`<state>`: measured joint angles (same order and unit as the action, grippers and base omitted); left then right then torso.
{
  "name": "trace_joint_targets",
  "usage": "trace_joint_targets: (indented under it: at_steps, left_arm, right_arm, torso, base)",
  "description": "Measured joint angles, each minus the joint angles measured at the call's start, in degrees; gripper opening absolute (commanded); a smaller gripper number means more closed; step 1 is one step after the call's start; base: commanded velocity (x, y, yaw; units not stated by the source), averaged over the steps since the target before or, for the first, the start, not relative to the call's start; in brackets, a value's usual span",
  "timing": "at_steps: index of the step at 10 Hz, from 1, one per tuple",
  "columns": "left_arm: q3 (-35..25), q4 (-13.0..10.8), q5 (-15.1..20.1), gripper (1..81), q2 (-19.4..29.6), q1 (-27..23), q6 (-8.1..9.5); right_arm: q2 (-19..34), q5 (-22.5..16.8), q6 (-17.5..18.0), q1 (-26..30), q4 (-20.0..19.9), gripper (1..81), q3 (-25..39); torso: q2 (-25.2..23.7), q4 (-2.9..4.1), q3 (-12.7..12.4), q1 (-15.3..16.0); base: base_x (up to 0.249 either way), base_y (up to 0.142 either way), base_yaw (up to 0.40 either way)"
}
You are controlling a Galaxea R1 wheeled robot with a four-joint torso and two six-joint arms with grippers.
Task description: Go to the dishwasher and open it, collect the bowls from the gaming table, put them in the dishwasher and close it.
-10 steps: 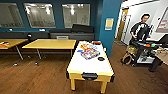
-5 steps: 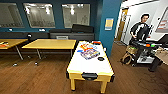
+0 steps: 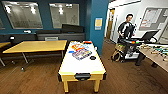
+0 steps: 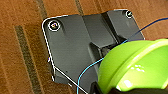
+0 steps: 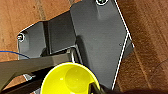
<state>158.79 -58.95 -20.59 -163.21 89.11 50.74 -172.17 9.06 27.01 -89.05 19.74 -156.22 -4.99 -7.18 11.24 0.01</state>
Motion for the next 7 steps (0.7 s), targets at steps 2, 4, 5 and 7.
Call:
trace_joint_targets:
  at_steps: [2,4,5,7]
  left_arm:
    - [-0.1,0.0,0.5,1.0,-1.1,0.4,0.0]
    - [0.0,0.1,1.0,1.0,-1.6,0.7,0.02]
    - [0.0,0.2,1.0,1.0,-2.4,0.5,0.04]
    - [-0.1,0.2,1.0,1.0,-3.7,0.5,0.06]
  right_arm:
    - [0.1,0.0,0.0,0.2,0.0,1.0,0.0]
    - [0.1,0.0,0.0,0.2,0.0,1.0,0.0]
    - [0.1,0.0,0.0,0.2,0.0,1.0,0.0]
    - [-0.1,0.0,-0.9,0.2,0.1,1.0,0.0]
  torso:
    - [0.0,0.0,0.0,0.0]
    - [0.0,0.0,0.0,0.0]
    - [0.0,0.0,0.0,0.0]
    - [0.0,0.0,0.0,0.0]
  base:
    - [0.0,0.0,-0.4]
    - [0.0,0.0,-0.4]
    - [0.0,0.0,-0.4]
    - [0.0,0.0,-0.4]
